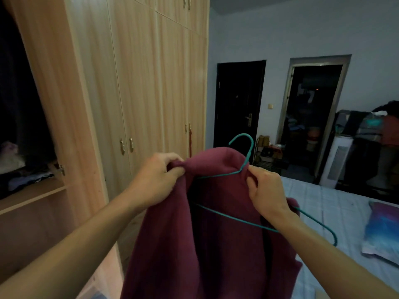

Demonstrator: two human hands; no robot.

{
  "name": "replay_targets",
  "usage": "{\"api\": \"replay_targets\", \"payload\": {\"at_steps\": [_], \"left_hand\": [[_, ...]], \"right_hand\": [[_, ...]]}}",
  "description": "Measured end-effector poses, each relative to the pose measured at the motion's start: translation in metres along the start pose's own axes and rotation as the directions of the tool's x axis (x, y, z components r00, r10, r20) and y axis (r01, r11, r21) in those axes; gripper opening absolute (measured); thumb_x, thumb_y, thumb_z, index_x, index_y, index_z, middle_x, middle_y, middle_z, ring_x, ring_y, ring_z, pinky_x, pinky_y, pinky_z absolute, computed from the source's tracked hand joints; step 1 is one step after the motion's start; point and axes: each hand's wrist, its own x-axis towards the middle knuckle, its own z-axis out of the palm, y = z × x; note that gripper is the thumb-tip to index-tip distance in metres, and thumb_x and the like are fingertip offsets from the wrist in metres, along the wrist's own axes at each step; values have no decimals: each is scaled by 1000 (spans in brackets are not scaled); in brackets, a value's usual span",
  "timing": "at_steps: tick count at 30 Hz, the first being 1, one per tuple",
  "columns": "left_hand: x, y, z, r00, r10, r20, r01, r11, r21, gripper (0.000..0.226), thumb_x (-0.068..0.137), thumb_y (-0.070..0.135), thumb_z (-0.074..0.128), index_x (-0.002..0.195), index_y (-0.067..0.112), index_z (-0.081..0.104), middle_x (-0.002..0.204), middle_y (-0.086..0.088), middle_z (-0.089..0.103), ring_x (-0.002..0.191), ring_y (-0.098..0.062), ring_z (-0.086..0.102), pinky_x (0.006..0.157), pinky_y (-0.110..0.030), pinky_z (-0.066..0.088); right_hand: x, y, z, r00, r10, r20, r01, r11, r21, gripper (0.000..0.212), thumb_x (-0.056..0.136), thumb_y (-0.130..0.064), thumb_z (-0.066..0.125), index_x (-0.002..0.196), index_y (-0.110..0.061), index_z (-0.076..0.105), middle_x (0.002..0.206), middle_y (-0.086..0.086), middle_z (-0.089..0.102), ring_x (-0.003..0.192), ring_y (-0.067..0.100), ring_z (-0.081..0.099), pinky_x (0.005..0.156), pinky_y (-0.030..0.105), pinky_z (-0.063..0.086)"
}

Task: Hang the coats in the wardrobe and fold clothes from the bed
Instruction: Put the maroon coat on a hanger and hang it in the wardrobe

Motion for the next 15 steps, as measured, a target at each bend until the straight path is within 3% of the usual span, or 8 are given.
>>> {"api": "replay_targets", "payload": {"at_steps": [2,5,8,10,12,14,15], "left_hand": [[-11,1,10,991,59,118,-61,998,18,19,88,11,64,77,27,64,67,14,63,62,0,57,62,-26,47],[-29,-1,30,957,155,244,-189,974,125,18,86,16,65,75,26,55,68,13,58,64,-1,53,64,-28,44],[-39,-2,39,902,195,386,-262,956,131,2,90,26,65,88,25,66,79,13,68,74,0,63,69,-20,49],[-33,1,30,930,234,284,-273,956,107,12,91,32,64,86,25,71,76,15,70,71,-2,65,65,-19,49],[-18,4,14,960,277,41,-280,950,137,17,92,32,64,76,26,69,68,13,66,63,-7,62,58,-20,46],[-2,7,-1,950,293,-110,-276,949,150,11,90,30,65,80,30,68,71,15,66,66,-7,63,58,-18,47],[4,7,-6,946,303,-119,-283,947,154,4,90,30,66,86,32,68,77,18,67,73,-4,64,61,-15,47]], "right_hand": [[4,-3,-2,997,38,-64,-33,997,66,15,83,2,59,83,-11,66,69,-1,62,62,12,55,62,20,34],[12,-8,-8,991,49,-128,-31,989,145,18,84,2,58,83,-13,67,66,-5,61,59,5,54,60,21,40],[15,-14,-14,987,31,-156,0,980,199,20,85,1,58,86,-15,68,67,-8,62,62,7,58,60,15,44],[15,-17,-19,987,22,-159,16,972,233,23,86,1,58,91,-17,70,71,-8,66,67,5,61,63,15,47],[15,-18,-23,988,8,-156,32,968,251,25,86,2,59,95,-18,71,75,-7,68,70,5,63,67,18,50],[16,-19,-27,989,-6,-146,44,965,259,26,87,2,59,98,-18,72,78,-6,70,73,5,64,69,18,51],[16,-21,-28,990,-15,-141,51,964,261,26,87,2,59,99,-17,72,79,-6,70,73,5,64,69,18,51]]}}
